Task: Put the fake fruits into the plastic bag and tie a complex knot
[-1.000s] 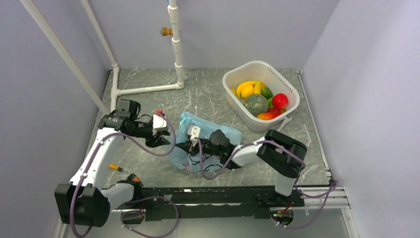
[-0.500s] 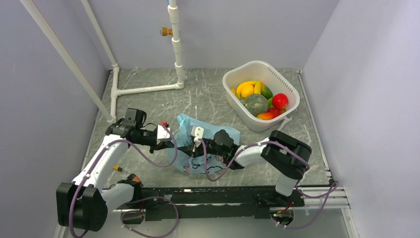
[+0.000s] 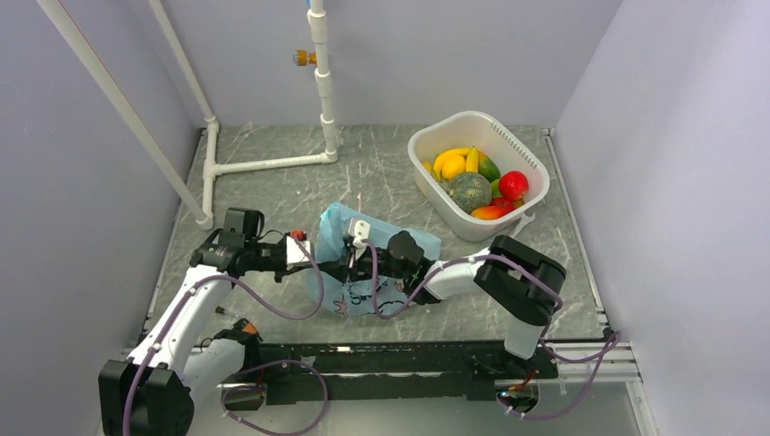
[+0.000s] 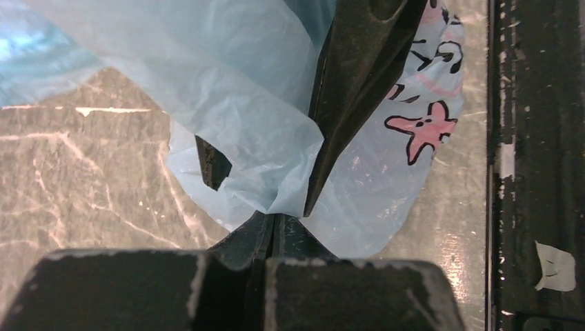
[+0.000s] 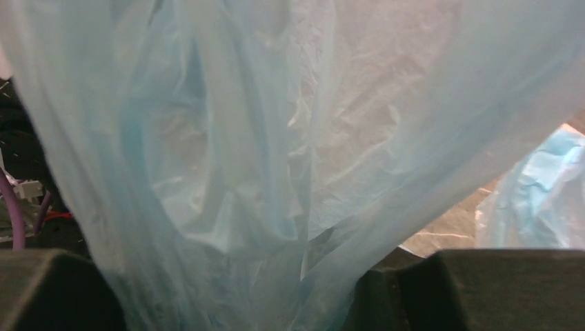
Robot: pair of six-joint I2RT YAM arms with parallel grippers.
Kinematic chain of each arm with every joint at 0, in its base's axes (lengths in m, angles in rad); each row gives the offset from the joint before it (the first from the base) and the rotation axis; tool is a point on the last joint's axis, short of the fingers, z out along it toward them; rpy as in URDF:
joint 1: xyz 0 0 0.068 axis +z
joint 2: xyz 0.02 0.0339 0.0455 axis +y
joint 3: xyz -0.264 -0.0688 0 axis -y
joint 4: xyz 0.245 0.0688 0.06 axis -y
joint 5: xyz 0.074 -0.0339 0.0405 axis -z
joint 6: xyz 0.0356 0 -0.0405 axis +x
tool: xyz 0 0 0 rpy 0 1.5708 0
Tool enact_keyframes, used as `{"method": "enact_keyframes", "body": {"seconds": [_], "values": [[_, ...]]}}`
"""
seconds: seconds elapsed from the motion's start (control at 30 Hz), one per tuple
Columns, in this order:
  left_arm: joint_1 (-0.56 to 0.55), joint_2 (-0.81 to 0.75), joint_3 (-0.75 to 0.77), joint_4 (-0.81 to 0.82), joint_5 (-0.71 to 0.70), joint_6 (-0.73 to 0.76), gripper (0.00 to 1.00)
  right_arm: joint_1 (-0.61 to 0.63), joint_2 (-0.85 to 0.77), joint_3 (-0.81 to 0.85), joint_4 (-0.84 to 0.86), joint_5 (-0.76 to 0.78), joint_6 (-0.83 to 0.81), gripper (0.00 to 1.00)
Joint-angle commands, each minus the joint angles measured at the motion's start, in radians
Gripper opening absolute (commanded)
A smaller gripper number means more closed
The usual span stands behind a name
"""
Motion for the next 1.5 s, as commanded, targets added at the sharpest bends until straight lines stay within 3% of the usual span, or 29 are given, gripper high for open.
{"method": "enact_keyframes", "body": {"seconds": [0.0, 0.1, 0.13, 0.2, 0.27, 0.3, 0.37, 0.4, 0.43, 0.57, 0.67, 0.77, 0.8, 0.9, 0.93, 0.97, 1.1, 1.2, 1.33, 1.47], "values": [[-0.049, -0.040, -0.039, 0.079, 0.073, -0.061, 0.00, -0.001, 0.050, 0.079, 0.085, 0.029, 0.069, 0.39], [-0.064, -0.049, -0.048, 0.099, 0.057, -0.083, 0.00, -0.002, 0.068, 0.090, 0.083, 0.029, 0.063, 0.19], [-0.064, -0.050, -0.039, 0.089, 0.046, -0.095, 0.00, -0.002, 0.069, 0.086, 0.080, 0.029, 0.053, 0.04], [-0.028, -0.057, -0.016, 0.052, 0.019, -0.129, 0.04, -0.004, 0.061, 0.069, 0.076, 0.042, 0.024, 0.00], [0.061, -0.073, 0.015, -0.016, 0.030, -0.161, 0.20, -0.018, 0.044, 0.047, 0.067, 0.039, 0.004, 0.00], [0.105, -0.081, 0.034, -0.052, 0.040, -0.172, 0.38, -0.022, 0.033, 0.038, 0.059, 0.039, 0.000, 0.00], [0.161, -0.087, 0.092, -0.169, 0.093, -0.151, 0.65, -0.021, 0.016, 0.028, 0.043, 0.027, -0.047, 0.00], [0.165, -0.088, 0.127, -0.194, 0.114, -0.171, 0.88, -0.020, 0.009, 0.025, 0.037, 0.026, -0.057, 0.00], [0.165, -0.089, 0.150, -0.172, 0.149, -0.274, 0.98, -0.020, 0.005, 0.030, 0.029, 0.025, -0.061, 0.00], [0.099, -0.095, 0.157, 0.106, 0.174, -0.682, 1.00, -0.020, 0.004, 0.047, -0.006, 0.015, -0.079, 0.00], [0.009, -0.104, 0.134, 0.287, 0.118, -0.822, 0.99, -0.019, 0.008, 0.051, -0.018, 0.010, -0.096, 0.00], [-0.053, -0.076, 0.123, 0.367, 0.066, -0.899, 0.96, -0.018, 0.004, 0.050, -0.020, 0.000, -0.100, 0.01], [-0.057, -0.064, 0.116, 0.391, 0.067, -0.929, 0.87, -0.018, 0.004, 0.050, -0.021, -0.006, -0.101, 0.04], [-0.057, -0.049, 0.104, 0.399, 0.072, -0.943, 0.26, -0.019, -0.021, 0.043, -0.040, -0.021, -0.116, 0.20], [-0.056, -0.054, 0.103, 0.371, 0.075, -0.908, 0.11, -0.020, -0.059, 0.033, -0.065, -0.022, -0.137, 0.29], [-0.051, -0.066, 0.102, 0.344, 0.078, -0.853, 0.03, -0.025, -0.099, 0.022, -0.107, -0.029, -0.150, 0.38], [-0.015, -0.117, 0.106, 0.227, 0.118, -0.669, 0.00, -0.099, -0.317, 0.023, -0.462, -0.132, -0.183, 0.72], [-0.014, -0.117, 0.134, 0.095, 0.141, -0.502, 0.00, -0.170, -0.463, 0.071, -0.801, -0.257, -0.217, 0.80], [-0.014, -0.107, 0.149, -0.010, 0.155, -0.336, 0.00, -0.267, -0.573, 0.149, -1.068, -0.380, -0.263, 0.91], [-0.017, -0.071, 0.184, -0.093, 0.151, -0.188, 0.00, -0.394, -0.487, 0.254, -1.240, -0.508, -0.309, 0.97]]}}
